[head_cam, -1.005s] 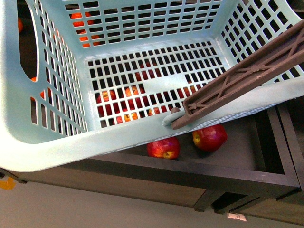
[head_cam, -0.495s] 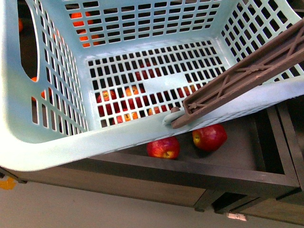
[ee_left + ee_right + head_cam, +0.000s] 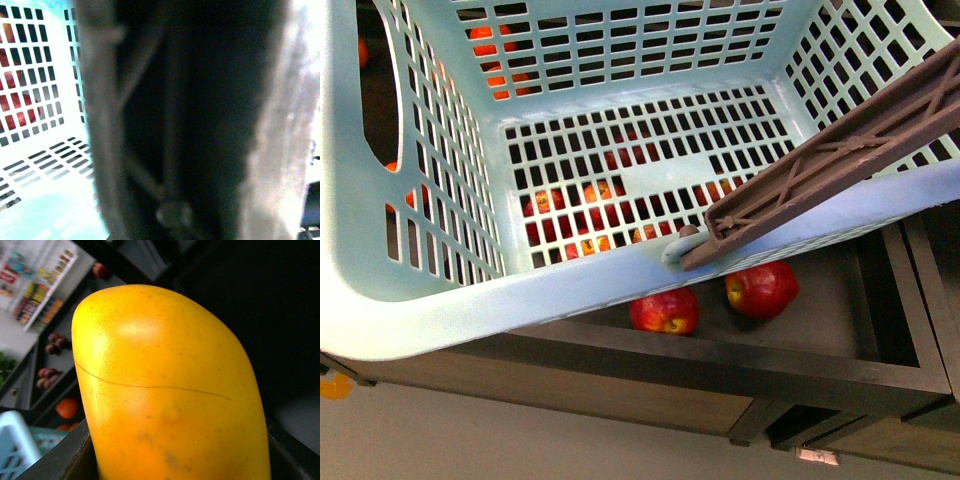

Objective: Pick mango and avocado into basket

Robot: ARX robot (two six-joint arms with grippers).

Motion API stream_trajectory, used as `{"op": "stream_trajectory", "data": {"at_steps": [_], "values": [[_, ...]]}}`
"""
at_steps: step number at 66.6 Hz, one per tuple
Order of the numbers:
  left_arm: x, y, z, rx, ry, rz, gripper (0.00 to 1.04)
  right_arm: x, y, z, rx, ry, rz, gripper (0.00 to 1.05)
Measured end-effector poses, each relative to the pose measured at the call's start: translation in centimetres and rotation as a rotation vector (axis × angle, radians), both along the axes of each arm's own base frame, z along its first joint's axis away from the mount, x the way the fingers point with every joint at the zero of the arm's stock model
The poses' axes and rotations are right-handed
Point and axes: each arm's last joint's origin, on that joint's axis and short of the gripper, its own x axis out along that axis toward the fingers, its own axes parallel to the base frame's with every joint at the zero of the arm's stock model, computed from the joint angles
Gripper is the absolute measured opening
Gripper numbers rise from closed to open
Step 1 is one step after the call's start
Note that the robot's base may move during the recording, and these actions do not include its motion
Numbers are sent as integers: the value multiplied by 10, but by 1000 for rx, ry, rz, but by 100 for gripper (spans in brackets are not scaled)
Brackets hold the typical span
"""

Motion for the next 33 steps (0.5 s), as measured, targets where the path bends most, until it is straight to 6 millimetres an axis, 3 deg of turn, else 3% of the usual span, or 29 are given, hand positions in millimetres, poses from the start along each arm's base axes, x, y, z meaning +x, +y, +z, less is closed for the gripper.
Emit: {"op": "stream_trajectory", "data": {"at_steps": [11,22,33], "values": [[0,0,0,0,0,0,13,-2,43,17,-49,-51,90,66],[0,0,0,0,0,0,13,4,98,9,-49,-22,245,66],[0,0,0,0,0,0,13,9,139,-4,-62,10,339,66]]}}
